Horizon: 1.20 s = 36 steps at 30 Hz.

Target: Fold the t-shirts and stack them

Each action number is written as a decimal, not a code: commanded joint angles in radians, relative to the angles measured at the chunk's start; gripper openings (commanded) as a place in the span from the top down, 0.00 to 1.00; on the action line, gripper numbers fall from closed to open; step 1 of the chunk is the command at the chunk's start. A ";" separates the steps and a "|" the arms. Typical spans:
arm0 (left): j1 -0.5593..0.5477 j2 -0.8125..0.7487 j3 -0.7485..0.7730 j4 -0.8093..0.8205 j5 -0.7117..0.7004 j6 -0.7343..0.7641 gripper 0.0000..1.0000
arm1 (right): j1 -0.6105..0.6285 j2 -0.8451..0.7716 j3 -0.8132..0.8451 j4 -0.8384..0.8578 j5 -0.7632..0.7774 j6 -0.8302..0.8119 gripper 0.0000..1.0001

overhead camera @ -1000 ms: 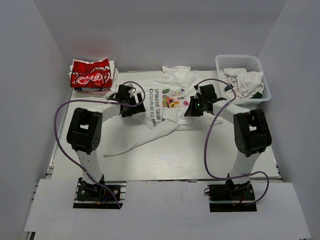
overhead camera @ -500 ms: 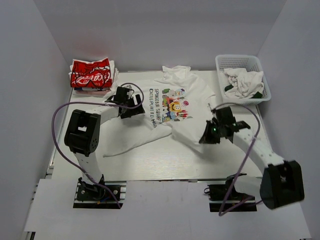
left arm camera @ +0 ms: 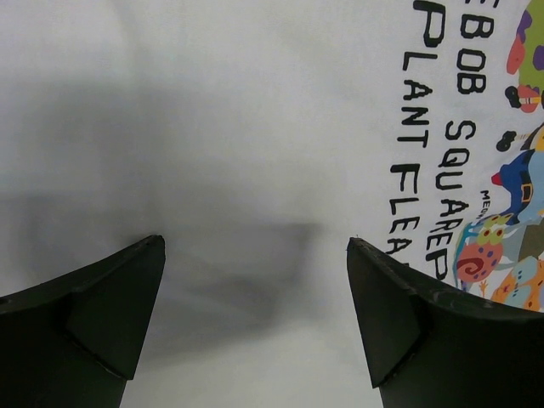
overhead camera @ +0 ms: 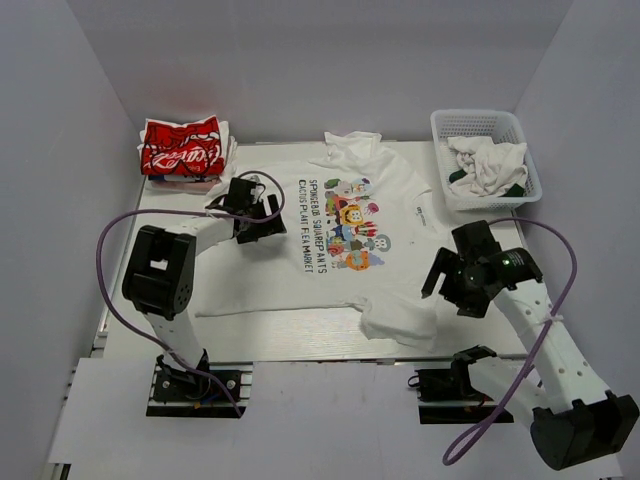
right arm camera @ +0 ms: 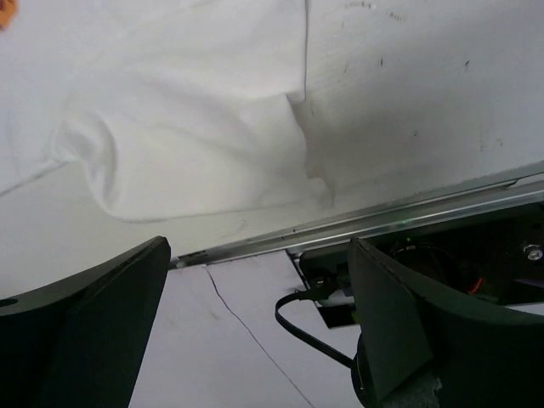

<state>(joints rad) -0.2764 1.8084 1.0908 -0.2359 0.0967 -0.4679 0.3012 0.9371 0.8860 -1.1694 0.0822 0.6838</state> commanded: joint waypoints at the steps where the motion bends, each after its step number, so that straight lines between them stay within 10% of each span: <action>1: -0.001 -0.078 0.017 -0.040 0.000 0.006 0.03 | -0.002 -0.035 0.064 -0.081 0.097 -0.005 0.09; 12: 0.002 -0.158 0.001 -0.094 -0.058 -0.005 0.00 | -0.004 0.172 -0.045 0.567 -0.001 -0.165 0.09; 23: 0.002 -0.555 -0.196 -0.463 -0.399 -0.351 0.00 | 0.006 0.626 0.114 0.743 0.054 -0.239 0.09; 28: 0.011 -0.828 -0.377 -0.779 -0.423 -0.593 0.00 | 0.025 0.424 -0.030 0.769 0.061 -0.256 0.09; 36: 0.016 -0.930 -0.503 -0.798 -0.385 -0.764 0.00 | 0.301 0.121 -0.130 0.455 0.139 -0.218 0.09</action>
<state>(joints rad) -0.2672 0.8585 0.6075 -0.9913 -0.2512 -1.1107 0.5209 1.0981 0.7868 -0.5777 0.1944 0.4374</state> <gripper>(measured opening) 0.995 0.905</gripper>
